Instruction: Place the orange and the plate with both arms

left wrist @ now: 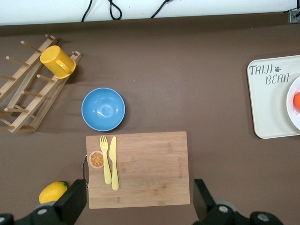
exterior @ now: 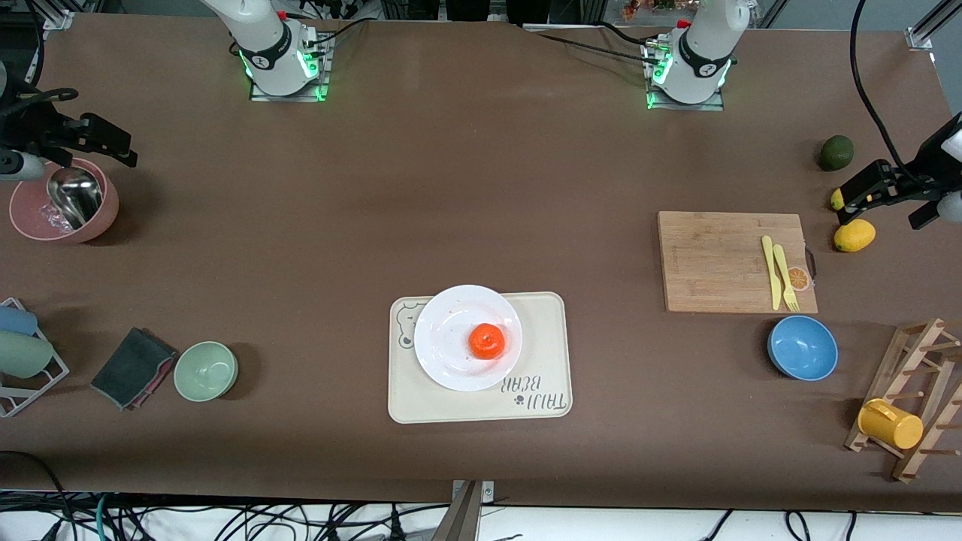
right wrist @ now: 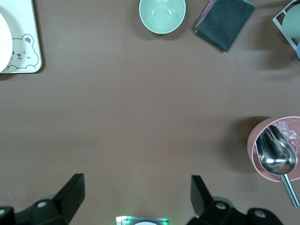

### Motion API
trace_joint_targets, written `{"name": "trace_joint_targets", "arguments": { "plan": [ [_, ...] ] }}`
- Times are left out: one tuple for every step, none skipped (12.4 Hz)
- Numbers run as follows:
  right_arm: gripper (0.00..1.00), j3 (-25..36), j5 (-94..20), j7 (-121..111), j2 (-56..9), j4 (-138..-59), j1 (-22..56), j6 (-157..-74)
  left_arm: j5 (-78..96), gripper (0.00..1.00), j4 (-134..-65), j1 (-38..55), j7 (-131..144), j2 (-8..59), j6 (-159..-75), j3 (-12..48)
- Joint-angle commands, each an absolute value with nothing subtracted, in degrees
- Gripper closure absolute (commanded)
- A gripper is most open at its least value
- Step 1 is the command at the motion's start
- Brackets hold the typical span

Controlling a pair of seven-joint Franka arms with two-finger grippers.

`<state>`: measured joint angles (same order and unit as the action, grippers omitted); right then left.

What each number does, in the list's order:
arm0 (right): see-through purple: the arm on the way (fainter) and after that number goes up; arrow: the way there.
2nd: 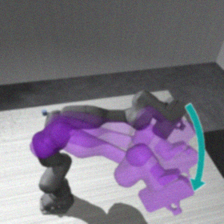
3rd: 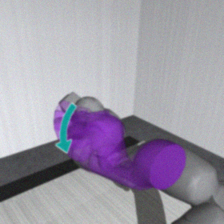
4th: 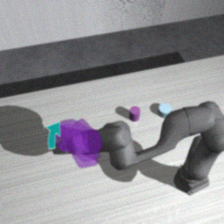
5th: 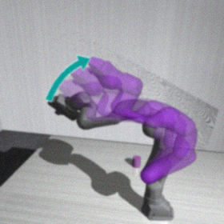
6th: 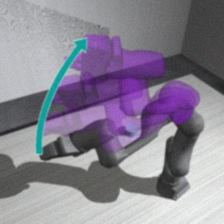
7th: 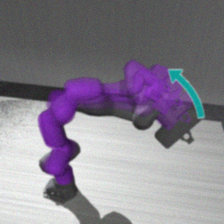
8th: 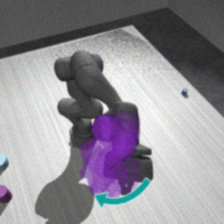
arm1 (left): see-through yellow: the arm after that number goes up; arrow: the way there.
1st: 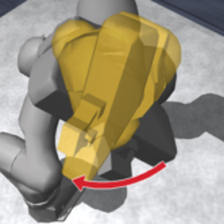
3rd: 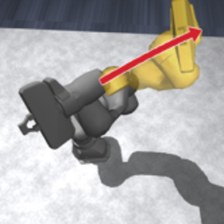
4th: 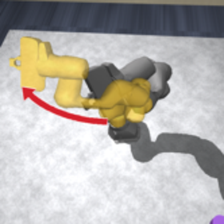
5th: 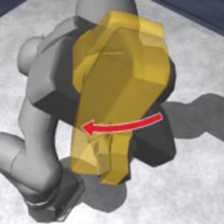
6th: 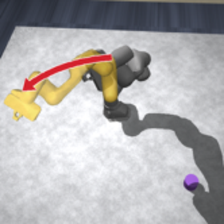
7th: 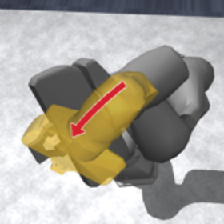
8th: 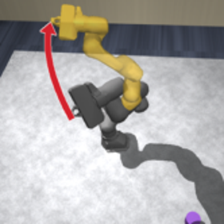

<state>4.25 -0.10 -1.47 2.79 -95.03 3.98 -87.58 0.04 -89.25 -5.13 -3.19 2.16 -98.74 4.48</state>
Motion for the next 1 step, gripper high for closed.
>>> {"name": "trace_joint_targets", "arguments": {
  "plan": [
    [0.0, 3.87, 0.88, -1.23, 2.55, -93.78, 3.96, -86.4, -0.44, 0.0, -87.89, -5.45, -4.04, 2.9, -99.4, 4.48]
  ]
}}
